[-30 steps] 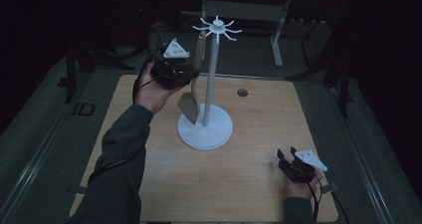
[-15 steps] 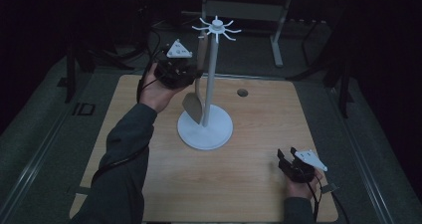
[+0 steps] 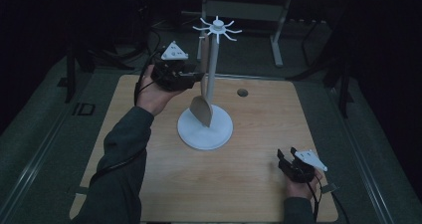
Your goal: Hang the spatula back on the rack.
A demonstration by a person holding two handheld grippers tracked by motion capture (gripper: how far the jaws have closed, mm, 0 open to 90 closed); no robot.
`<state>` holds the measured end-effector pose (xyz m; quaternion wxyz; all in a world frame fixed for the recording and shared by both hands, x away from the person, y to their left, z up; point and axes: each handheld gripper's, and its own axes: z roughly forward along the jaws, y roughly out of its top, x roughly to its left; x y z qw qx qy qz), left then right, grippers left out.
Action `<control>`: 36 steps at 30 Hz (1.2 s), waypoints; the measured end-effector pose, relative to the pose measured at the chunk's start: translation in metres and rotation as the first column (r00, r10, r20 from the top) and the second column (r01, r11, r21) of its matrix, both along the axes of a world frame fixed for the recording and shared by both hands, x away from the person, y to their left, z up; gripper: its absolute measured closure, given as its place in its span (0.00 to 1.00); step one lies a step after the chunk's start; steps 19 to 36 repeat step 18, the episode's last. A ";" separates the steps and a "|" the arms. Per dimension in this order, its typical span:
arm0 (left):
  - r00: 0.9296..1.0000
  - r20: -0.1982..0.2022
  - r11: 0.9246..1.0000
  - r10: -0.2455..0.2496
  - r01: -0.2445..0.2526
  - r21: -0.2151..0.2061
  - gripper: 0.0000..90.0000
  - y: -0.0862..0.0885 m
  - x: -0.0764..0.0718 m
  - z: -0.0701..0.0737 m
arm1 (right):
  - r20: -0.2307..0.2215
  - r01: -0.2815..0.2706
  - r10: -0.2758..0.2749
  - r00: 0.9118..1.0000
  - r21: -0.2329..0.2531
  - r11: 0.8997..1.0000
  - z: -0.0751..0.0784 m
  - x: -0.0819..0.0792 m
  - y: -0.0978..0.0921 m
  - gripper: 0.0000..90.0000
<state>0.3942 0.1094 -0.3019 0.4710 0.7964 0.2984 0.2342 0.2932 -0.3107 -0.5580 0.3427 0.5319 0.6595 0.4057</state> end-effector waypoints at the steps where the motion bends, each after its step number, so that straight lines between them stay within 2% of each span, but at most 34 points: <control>1: 1.000 -0.001 1.000 -0.001 0.001 0.002 0.65 0.001 -0.001 0.000 | 0.000 0.000 0.000 1.000 0.000 1.000 0.000 0.000 0.000 0.50; 11: 1.000 -0.002 1.000 -0.022 0.022 -0.007 0.63 0.011 -0.012 -0.003 | -0.001 0.000 0.000 1.000 0.000 1.000 0.000 0.000 0.000 0.50; 18: 0.999 -0.032 1.000 -0.031 0.031 0.001 0.63 0.016 -0.019 -0.016 | -0.005 -0.001 0.001 1.000 0.000 1.000 0.000 0.000 0.000 0.49; 36: 0.999 -0.032 1.000 -0.031 0.031 0.001 0.63 0.016 -0.019 -0.016 | -0.005 -0.001 0.001 1.000 0.000 1.000 0.000 0.000 0.000 0.49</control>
